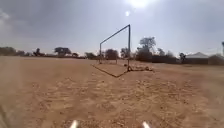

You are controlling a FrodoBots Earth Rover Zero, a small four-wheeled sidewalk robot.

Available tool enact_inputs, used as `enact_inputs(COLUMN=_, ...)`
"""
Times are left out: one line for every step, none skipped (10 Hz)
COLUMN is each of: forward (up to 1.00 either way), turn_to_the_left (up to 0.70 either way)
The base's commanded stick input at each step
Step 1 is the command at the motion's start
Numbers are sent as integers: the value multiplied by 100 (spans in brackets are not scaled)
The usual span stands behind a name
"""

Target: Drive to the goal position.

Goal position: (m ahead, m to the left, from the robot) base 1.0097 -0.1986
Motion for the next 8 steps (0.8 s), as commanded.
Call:
enact_inputs(forward=70, turn_to_the_left=0)
enact_inputs(forward=70, turn_to_the_left=0)
enact_inputs(forward=70, turn_to_the_left=0)
enact_inputs(forward=70, turn_to_the_left=0)
enact_inputs(forward=70, turn_to_the_left=0)
enact_inputs(forward=70, turn_to_the_left=0)
enact_inputs(forward=70, turn_to_the_left=0)
enact_inputs(forward=70, turn_to_the_left=0)
